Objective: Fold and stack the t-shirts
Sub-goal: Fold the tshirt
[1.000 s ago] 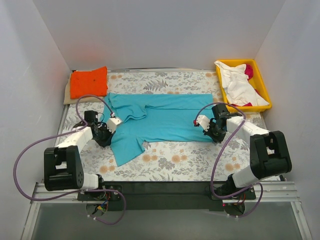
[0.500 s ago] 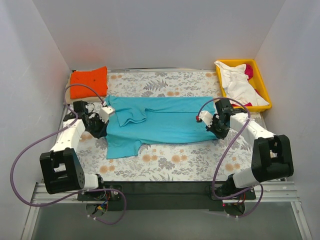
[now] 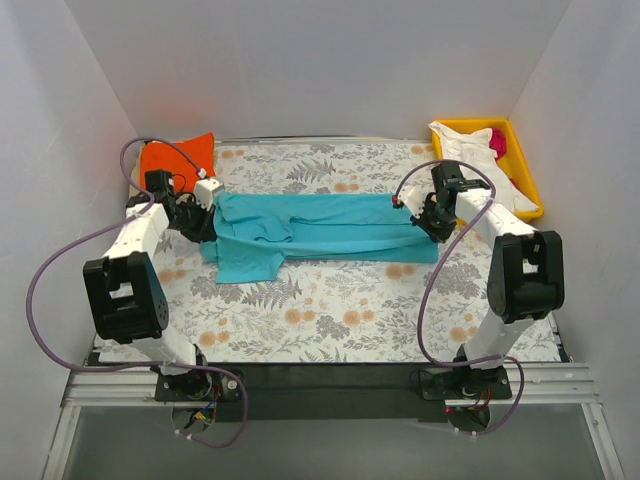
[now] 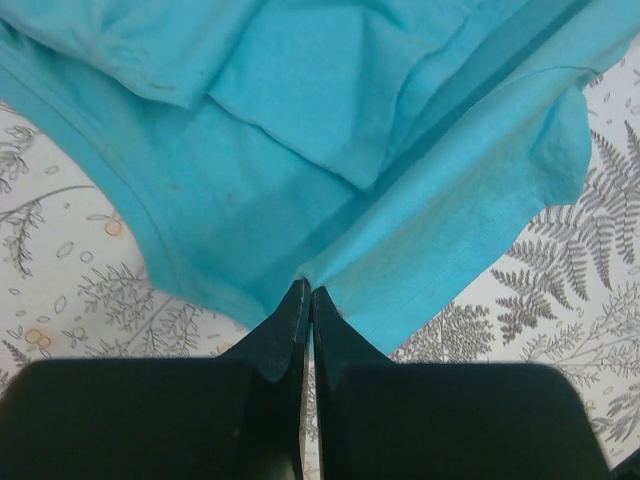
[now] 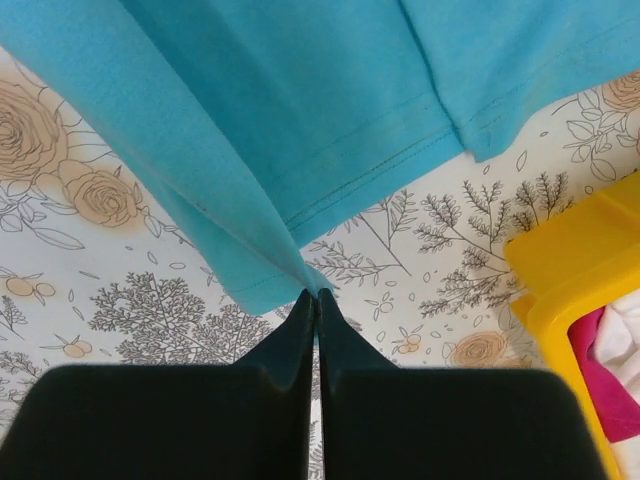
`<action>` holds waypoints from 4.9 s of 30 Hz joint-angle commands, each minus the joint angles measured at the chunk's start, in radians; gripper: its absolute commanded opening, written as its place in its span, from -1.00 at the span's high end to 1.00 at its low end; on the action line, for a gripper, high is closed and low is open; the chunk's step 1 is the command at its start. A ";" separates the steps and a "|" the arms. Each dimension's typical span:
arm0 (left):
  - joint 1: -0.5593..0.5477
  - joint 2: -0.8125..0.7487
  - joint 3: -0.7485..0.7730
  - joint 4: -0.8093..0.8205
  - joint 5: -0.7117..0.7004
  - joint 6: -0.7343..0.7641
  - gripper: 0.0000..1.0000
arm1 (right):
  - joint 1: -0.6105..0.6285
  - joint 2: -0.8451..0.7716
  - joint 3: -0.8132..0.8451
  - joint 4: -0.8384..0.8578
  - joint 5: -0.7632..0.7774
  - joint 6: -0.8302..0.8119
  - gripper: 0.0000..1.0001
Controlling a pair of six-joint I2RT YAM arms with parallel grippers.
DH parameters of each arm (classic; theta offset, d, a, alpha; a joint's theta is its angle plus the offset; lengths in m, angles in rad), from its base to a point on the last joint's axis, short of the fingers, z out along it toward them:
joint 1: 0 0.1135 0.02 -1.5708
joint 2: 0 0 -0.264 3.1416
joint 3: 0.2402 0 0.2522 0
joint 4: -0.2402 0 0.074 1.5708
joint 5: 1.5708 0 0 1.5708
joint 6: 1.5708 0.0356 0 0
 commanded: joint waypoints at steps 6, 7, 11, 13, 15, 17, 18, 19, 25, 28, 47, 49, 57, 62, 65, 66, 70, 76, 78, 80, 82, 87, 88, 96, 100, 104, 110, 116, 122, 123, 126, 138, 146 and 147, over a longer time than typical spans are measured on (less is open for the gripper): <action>0.005 0.157 0.179 0.100 0.070 -0.173 1.00 | -0.028 0.181 0.199 -0.034 -0.035 -0.021 0.97; 0.002 0.185 0.187 0.112 0.073 -0.184 1.00 | -0.030 0.197 0.231 -0.034 -0.035 -0.020 0.97; 0.002 0.248 0.216 0.159 0.073 -0.222 1.00 | -0.030 0.269 0.311 -0.034 -0.047 -0.009 0.97; 0.004 0.271 0.233 0.172 0.069 -0.238 1.00 | -0.030 0.304 0.338 -0.034 -0.047 0.002 0.97; 0.002 0.303 0.244 0.183 0.060 -0.248 0.92 | -0.028 0.332 0.358 -0.034 -0.047 0.009 0.83; 0.001 0.317 0.258 0.183 0.047 -0.268 0.66 | -0.027 0.343 0.366 -0.037 -0.044 0.024 0.50; 0.001 0.317 0.262 0.175 0.043 -0.270 0.53 | -0.027 0.338 0.369 -0.037 -0.042 0.029 0.23; 0.002 0.308 0.264 0.167 0.041 -0.268 0.49 | -0.027 0.331 0.366 -0.037 -0.044 0.032 0.13; -0.010 0.120 0.207 0.125 0.024 -0.215 0.18 | -0.027 0.219 0.326 -0.043 -0.064 0.061 0.01; -0.064 0.009 0.086 0.101 -0.011 -0.152 0.18 | -0.025 0.176 0.299 -0.050 -0.073 0.074 0.09; -0.406 -0.039 -0.299 0.353 -0.310 -0.277 0.17 | -0.025 0.171 0.225 -0.100 -0.153 0.178 0.40; -0.409 -0.021 -0.296 0.359 -0.335 -0.288 0.18 | -0.025 0.173 0.231 -0.100 -0.148 0.175 0.40; -0.410 0.027 -0.305 0.376 -0.402 -0.302 0.23 | -0.025 0.177 0.231 -0.101 -0.157 0.166 0.39; -0.412 0.041 -0.261 0.342 -0.388 -0.287 0.73 | -0.028 0.174 0.222 -0.100 -0.138 0.157 0.34; -0.407 0.036 -0.157 0.285 -0.365 -0.308 1.00 | -0.033 0.174 0.226 -0.103 -0.134 0.153 0.32; -0.407 0.033 -0.133 0.270 -0.347 -0.314 1.00 | -0.034 0.173 0.226 -0.101 -0.134 0.149 0.32; -0.407 0.048 -0.031 0.227 -0.348 -0.330 1.00 | -0.037 0.173 0.234 -0.101 -0.137 0.147 0.32; -0.384 0.165 0.149 0.239 -0.375 -0.336 1.00 | -0.039 0.179 0.245 -0.103 -0.147 0.146 0.32; -0.381 0.206 0.225 0.247 -0.382 -0.328 1.00 | -0.037 0.182 0.248 -0.103 -0.148 0.147 0.31; -0.380 0.285 0.288 0.229 -0.376 -0.322 1.00 | -0.037 0.188 0.254 -0.101 -0.148 0.146 0.31; -0.378 0.334 0.377 0.163 -0.364 -0.299 1.00 | -0.037 0.191 0.259 -0.103 -0.145 0.146 0.31; -0.372 0.330 0.346 0.066 -0.277 -0.244 1.00 | -0.037 0.182 0.259 -0.107 -0.145 0.137 0.30; -0.369 0.306 0.285 0.072 -0.263 -0.238 1.00 | -0.037 0.182 0.257 -0.109 -0.147 0.134 0.30; -0.363 0.256 0.299 0.062 -0.217 -0.256 1.00 | -0.037 0.182 0.262 -0.112 -0.154 0.134 0.30; -0.363 0.329 0.426 0.028 -0.255 -0.256 1.00 | -0.039 0.183 0.265 -0.113 -0.153 0.134 0.30; -0.361 0.422 0.543 0.005 -0.292 -0.248 1.00 | -0.037 0.185 0.265 -0.113 -0.151 0.134 0.30; -0.352 0.535 0.641 0.017 -0.315 -0.253 0.78 | -0.039 0.200 0.268 -0.116 -0.154 0.134 0.29; -0.297 0.569 0.689 0.075 -0.286 -0.317 0.31 | -0.037 0.202 0.257 -0.116 -0.167 0.143 0.28; -0.268 0.362 0.518 0.178 -0.240 -0.366 0.25 | -0.039 0.189 0.251 -0.115 -0.174 0.150 0.27; -0.268 0.328 0.450 0.202 -0.243 -0.377 0.24 | -0.037 0.188 0.249 -0.116 -0.174 0.152 0.27; -0.271 0.263 0.378 0.169 -0.213 -0.380 0.23 | -0.037 0.186 0.249 -0.115 -0.179 0.153 0.28; -0.354 0.268 0.215 0.247 -0.339 -0.454 0.24 | -0.037 0.202 0.239 -0.116 -0.191 0.180 0.41; -0.383 0.329 0.200 0.304 -0.477 -0.488 0.26 | -0.037 0.231 0.202 -0.107 -0.176 0.178 0.47; -0.383 0.337 0.203 0.305 -0.489 -0.491 0.27 | -0.037 0.232 0.202 -0.107 -0.177 0.180 0.47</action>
